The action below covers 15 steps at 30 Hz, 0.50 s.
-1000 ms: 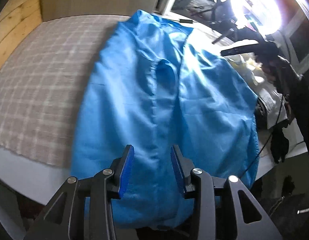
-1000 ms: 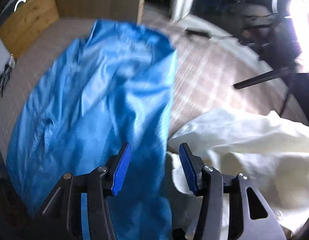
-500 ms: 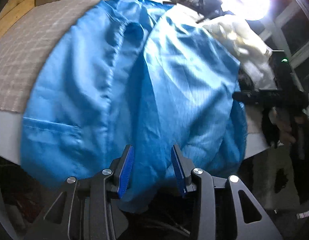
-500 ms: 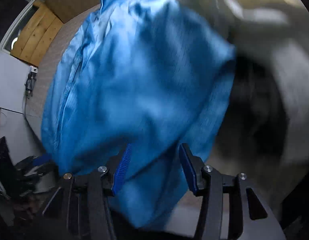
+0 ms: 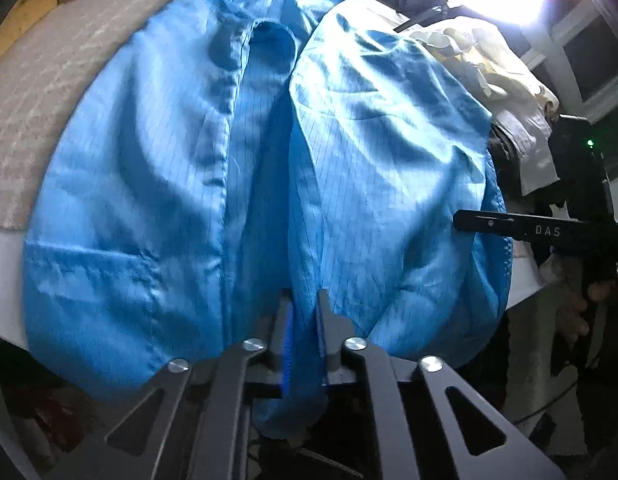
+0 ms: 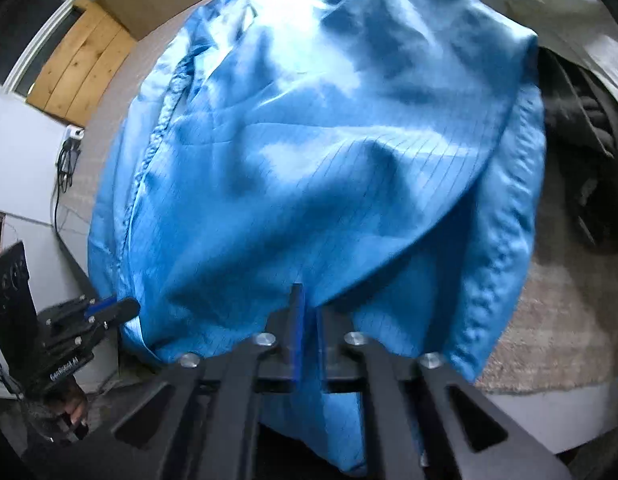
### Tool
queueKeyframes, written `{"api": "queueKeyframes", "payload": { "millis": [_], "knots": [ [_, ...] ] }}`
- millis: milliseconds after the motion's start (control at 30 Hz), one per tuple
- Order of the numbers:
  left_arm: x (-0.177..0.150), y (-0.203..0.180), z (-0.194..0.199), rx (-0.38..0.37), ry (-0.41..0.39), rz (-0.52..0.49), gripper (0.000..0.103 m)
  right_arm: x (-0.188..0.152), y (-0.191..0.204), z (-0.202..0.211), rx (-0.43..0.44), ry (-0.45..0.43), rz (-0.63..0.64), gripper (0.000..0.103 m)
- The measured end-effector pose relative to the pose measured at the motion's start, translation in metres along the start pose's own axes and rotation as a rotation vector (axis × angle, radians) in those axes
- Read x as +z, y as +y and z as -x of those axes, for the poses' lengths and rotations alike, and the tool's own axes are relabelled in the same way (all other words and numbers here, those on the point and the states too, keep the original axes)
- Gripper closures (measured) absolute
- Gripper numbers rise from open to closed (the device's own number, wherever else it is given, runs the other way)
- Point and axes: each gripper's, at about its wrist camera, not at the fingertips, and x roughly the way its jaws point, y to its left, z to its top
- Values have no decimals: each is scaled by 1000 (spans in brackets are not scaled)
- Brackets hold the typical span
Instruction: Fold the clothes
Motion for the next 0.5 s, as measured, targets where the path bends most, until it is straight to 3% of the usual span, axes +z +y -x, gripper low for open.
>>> {"api": "queueKeyframes", "payload": {
  "millis": [167, 333, 400, 500],
  "knots": [
    [2, 9, 14, -120, 6, 47, 99, -6, -7, 32, 51, -27, 4, 101],
    [-2, 3, 23, -263, 8, 51, 99, -11, -28, 96, 27, -93, -7, 101],
    [-5, -1, 16, -255, 20, 29, 99, -16, -25, 109, -26, -117, 5, 101],
    [-13, 1, -11, -184, 91, 18, 101, -8, -28, 83, -134, -68, 35, 100]
  ]
}}
